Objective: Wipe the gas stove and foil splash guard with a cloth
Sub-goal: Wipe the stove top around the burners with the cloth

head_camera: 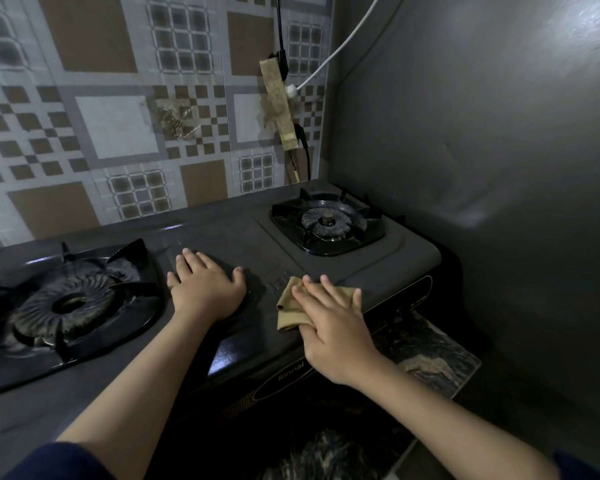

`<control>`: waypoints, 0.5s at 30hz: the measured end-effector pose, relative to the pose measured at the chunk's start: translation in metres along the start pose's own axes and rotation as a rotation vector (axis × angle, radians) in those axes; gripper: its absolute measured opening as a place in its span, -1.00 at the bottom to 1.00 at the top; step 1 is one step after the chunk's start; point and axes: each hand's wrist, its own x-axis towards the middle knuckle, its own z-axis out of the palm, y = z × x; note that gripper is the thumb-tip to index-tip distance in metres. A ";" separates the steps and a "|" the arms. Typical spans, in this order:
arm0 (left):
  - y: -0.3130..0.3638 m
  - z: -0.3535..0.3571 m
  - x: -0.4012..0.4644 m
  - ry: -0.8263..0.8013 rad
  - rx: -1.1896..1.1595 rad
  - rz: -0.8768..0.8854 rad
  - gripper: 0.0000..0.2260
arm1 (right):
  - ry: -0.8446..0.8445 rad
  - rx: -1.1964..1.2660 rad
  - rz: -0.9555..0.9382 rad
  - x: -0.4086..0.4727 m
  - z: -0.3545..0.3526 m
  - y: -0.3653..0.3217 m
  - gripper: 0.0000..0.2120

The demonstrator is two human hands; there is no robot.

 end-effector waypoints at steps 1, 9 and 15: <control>0.000 0.000 0.000 0.000 0.000 0.001 -0.25 | 0.008 -0.011 -0.009 -0.001 -0.001 -0.003 -0.47; 0.000 -0.001 0.000 0.008 0.004 -0.001 -0.25 | -0.035 0.010 -0.058 0.044 -0.057 0.011 -0.92; 0.000 -0.002 -0.002 0.031 -0.006 -0.009 -0.26 | -0.018 0.268 -0.029 0.136 -0.064 -0.003 -0.86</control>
